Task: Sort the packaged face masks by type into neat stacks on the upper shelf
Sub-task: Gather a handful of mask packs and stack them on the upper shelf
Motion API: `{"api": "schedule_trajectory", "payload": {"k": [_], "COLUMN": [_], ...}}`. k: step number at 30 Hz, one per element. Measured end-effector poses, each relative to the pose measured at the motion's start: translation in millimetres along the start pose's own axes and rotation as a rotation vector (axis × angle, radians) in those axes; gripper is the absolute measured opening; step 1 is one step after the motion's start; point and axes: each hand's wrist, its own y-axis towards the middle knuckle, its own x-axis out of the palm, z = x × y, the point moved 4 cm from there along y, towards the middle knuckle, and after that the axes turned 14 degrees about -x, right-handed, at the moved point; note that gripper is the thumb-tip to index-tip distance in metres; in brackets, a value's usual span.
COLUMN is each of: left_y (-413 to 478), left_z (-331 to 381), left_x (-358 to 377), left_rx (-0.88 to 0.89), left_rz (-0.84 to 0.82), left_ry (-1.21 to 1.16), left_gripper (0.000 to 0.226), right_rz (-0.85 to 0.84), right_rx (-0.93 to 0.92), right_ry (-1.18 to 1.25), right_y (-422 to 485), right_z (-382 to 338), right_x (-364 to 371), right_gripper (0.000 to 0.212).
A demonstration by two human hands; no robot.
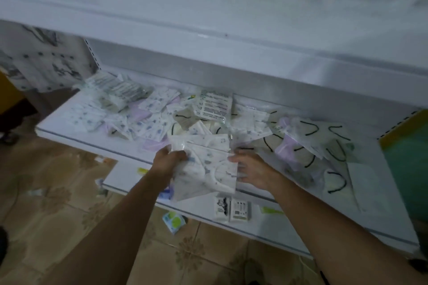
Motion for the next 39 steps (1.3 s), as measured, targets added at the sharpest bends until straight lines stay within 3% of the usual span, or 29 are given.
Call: {"api": "schedule_trajectory", "payload": {"k": [5,9,18,21,23,25,27,33,35,37,39], "left_y": [-66,-119,-196,-221,-234,-241,-245,-250,-249,-244,-228], "left_z": [51,91,172,201,225,248,266,279,270,252,235], "left_x": [-57,-101,-167,-146,-120,-83,-40,84,116,141,157], "left_rx": [0.143,0.256,0.542,0.669,0.727,0.762,0.776,0.870,0.895,0.885,0.815], "left_rz": [-0.043,-0.051,0.008,0.020,0.043,-0.041,-0.167,-0.299,-0.291,-0.269,-0.278], "left_ry": [0.040,0.044,-0.068,0.019,0.054,0.055,0.050,-0.001,0.029,0.130,0.188], "left_gripper": [0.010,0.011,0.020,0.021,0.028,0.025,0.025,0.022,0.037,0.070,0.087], "right_rz": [0.041,0.093,0.080,0.117,0.180,0.276,0.343,0.493,0.495,0.493,0.471], "right_rx": [-0.201,-0.386,-0.776,-0.900,-0.956,-1.031,-1.104,-1.150,-1.117,-1.050,-0.959], "right_ry": [-0.126,-0.259,-0.417,-0.384,-0.377,-0.353,-0.319,-0.281,-0.255,-0.271,-0.294], "right_y": [-53,-82,-137,-160,-171,-186,-202,-234,-233,-225,-210], "right_z": [-61,-108,-219,-260,-288,-315,-337,-365,-361,-346,-322], "right_x": [68,126,200,185,163,134,100,-6,-33,-56,-75], "right_gripper": [0.058,0.063,0.054,0.036,0.047,0.048,0.032,0.042,0.046,0.056,0.064]}}
